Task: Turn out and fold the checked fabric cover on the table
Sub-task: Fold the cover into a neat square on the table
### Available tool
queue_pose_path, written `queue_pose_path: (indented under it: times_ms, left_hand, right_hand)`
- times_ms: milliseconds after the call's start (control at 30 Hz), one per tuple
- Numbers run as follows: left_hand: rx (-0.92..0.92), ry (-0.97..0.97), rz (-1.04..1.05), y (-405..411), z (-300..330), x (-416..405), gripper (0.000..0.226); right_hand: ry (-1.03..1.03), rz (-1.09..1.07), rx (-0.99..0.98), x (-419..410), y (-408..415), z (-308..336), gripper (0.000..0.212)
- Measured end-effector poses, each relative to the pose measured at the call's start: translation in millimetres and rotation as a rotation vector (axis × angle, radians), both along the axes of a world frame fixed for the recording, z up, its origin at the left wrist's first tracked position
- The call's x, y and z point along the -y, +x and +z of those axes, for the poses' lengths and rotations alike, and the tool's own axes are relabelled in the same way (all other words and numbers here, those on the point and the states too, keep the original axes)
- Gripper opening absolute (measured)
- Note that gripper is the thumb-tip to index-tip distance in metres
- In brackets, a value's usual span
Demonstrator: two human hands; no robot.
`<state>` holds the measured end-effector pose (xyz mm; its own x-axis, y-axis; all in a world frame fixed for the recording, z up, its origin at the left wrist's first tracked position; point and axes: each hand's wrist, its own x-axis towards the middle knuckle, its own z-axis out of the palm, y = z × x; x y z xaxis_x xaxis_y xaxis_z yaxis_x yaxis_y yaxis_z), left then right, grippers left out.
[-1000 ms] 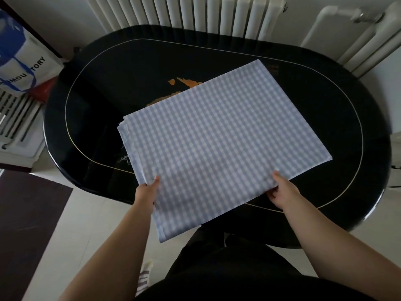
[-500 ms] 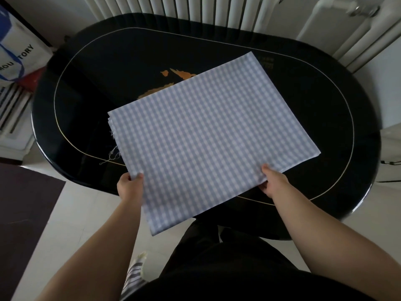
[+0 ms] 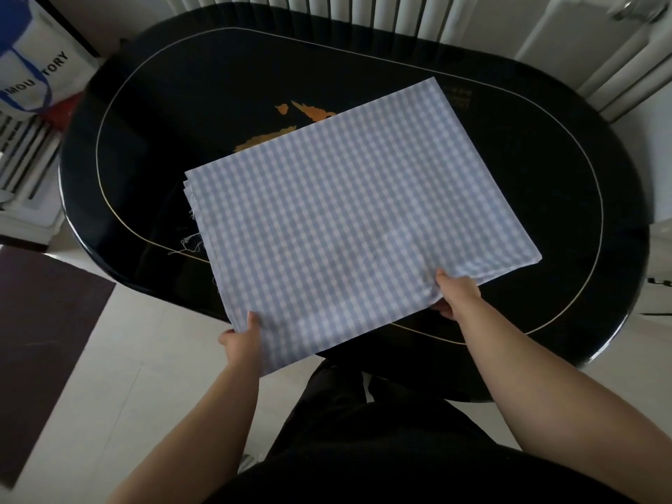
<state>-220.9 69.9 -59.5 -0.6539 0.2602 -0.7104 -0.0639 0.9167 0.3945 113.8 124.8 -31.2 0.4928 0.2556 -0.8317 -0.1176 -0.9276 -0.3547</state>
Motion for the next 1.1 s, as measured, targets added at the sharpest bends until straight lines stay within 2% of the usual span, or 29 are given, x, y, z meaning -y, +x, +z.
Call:
queue_pose_path:
  times_ms: [33, 100, 167, 200, 233, 300, 333, 367, 400, 467, 600, 733, 867, 1000, 1100]
  left_hand:
    - [0.013, 0.001, -0.044, 0, -2, 6, 0.059]
    - [-0.031, 0.01, -0.153, -4, -3, 11, 0.054]
    - [-0.106, 0.015, -0.257, -11, 1, 11, 0.049]
    - [-0.136, 0.032, -0.307, -13, 3, 10, 0.046]
    - [-0.156, 0.054, -0.344, -15, 5, 9, 0.043]
    - [-0.159, 0.102, -0.372, -19, 7, 8, 0.042]
    - [-0.135, 0.122, -0.359, -20, 7, 7, 0.043]
    - [-0.1, 0.13, -0.335, -22, 7, 6, 0.045]
    - [-0.064, 0.124, -0.313, -23, 7, 7, 0.047]
    - [-0.005, 0.101, -0.294, -24, 8, 9, 0.047]
    - [0.036, 0.08, -0.36, -24, 11, 17, 0.04]
    - [-0.047, 0.03, -0.411, -23, 10, 21, 0.039]
    - [-0.062, 0.052, -0.38, -16, 12, 23, 0.042]
    - [-0.026, 0.172, -0.34, -15, 21, 22, 0.038]
    - [0.181, 0.337, -0.171, -14, 40, 19, 0.039]
  right_hand:
    - [-0.031, 0.052, -0.02, 0, 3, 3, 0.046]
    - [-0.035, 0.102, 0.075, 3, 10, 6, 0.057]
    - [0.108, 0.072, 0.293, 16, 8, 12, 0.055]
    - [0.247, 0.171, 0.443, 25, 3, 13, 0.048]
    - [0.377, 0.407, 0.555, 36, -4, 13, 0.043]
    - [0.487, 1.077, 0.545, 54, -16, 4, 0.052]
    - [0.424, 1.368, 0.472, 59, -18, -7, 0.061]
    - [0.334, 1.554, 0.426, 62, -20, -18, 0.065]
    - [0.263, 1.651, 0.418, 63, -21, -27, 0.066]
    - [0.187, 1.704, 0.423, 59, -22, -38, 0.063]
    - [0.168, 1.725, 0.466, 53, -29, -42, 0.061]
    - [0.202, 1.83, 0.528, 58, -23, -39, 0.063]
    - [0.209, 1.98, 0.529, 72, -12, -39, 0.074]
    - [0.218, 1.97, 0.532, 73, -9, -38, 0.079]
    - [0.21, 1.91, 0.578, 76, -6, -38, 0.088]
